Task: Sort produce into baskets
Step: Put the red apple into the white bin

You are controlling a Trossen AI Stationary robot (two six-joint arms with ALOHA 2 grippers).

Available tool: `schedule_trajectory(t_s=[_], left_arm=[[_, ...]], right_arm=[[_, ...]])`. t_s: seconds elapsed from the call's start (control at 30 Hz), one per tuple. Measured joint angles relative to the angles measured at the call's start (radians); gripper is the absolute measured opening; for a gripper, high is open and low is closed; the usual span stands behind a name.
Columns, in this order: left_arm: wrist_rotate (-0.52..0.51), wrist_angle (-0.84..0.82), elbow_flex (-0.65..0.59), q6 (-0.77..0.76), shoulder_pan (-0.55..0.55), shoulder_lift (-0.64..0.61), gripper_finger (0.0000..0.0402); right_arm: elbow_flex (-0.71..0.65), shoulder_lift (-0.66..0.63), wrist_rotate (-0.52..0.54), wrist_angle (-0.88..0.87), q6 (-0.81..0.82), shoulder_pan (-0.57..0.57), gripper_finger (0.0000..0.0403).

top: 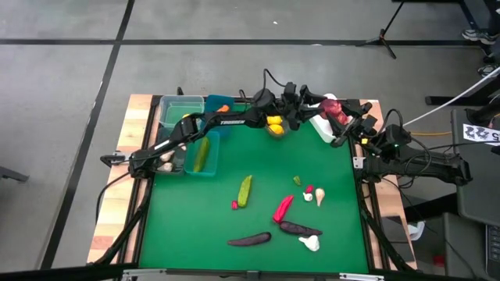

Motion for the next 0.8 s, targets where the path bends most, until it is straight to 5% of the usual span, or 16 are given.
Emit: schedule_trajectory(t_s=[0.5,0.63,0.8], left_arm=[[0.204,-0.122,0.000,-0.083,0.099,0.000,0.0327],[0.229,-0.270,0.001,-0.088,0.133,0.000,0.0328],[0.322,-0.401,0.000,-0.099,0.158,0.001,0.0328]], right_arm=[[0.000,0.001,0.019,-0.001,0.006,0.000,0.0237],[0.000,-0.006,0.154,-0.034,-0.003,0.000,0.0242],[0.000,-0.010,0.454,-0.214,0.058,0.000,0.0241]])
